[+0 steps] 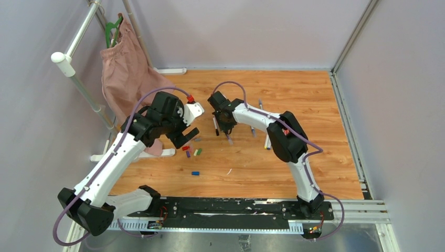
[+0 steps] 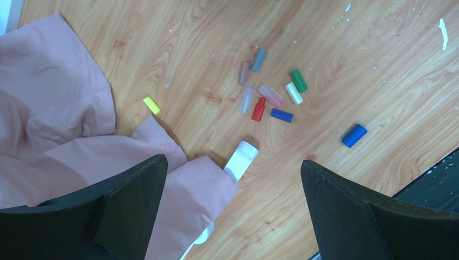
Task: Open the pen caps
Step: Pick up the pen from the center of the board.
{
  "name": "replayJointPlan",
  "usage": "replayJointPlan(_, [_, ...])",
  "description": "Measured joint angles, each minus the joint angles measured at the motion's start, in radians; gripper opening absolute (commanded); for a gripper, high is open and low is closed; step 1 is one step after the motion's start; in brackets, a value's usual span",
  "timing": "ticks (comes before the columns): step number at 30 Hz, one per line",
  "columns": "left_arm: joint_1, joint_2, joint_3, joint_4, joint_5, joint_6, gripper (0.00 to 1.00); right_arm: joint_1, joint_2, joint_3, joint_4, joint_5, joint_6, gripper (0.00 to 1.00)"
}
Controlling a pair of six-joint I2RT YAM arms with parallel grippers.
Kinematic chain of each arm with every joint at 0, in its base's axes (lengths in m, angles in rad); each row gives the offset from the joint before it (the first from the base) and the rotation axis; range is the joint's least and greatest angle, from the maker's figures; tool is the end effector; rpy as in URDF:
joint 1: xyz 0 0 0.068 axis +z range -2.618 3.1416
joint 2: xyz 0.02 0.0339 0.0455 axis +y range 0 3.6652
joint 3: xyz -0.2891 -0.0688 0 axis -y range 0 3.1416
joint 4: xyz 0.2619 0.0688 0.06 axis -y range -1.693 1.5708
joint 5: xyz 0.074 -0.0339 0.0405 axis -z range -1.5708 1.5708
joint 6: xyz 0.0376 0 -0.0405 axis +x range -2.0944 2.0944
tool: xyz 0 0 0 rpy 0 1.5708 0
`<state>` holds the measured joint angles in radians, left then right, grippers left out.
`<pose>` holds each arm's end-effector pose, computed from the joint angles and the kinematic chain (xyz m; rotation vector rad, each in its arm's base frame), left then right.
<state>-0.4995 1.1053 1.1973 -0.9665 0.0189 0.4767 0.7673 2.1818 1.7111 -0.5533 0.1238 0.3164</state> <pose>0.1902 -0.1046 0.3700 1.1542 2.1559 -0.0332 0.3663 0.3468 0.1899 -0.5374 2.5453 0.2380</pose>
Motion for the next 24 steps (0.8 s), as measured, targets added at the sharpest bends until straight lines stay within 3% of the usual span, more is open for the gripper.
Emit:
replayJointPlan(5, [0.000,0.011,0.000,0.002,0.027,-0.039,1.00,-0.005,-0.076,-0.063,0.035,-0.003,0.056,0.00])
replayJointPlan(13, [0.000,0.030,0.051,0.020,0.129,-0.139,1.00,0.016,-0.563,-0.306,0.335,-0.018,0.254,0.00])
replayJointPlan(16, [0.000,0.036,0.073,0.046,0.189,-0.177,1.00,0.055,-0.673,-0.369,0.464,0.007,0.321,0.00])
replayJointPlan(24, [0.001,0.015,0.068,0.134,0.380,-0.249,0.98,0.175,-0.761,-0.493,0.628,0.099,0.404,0.00])
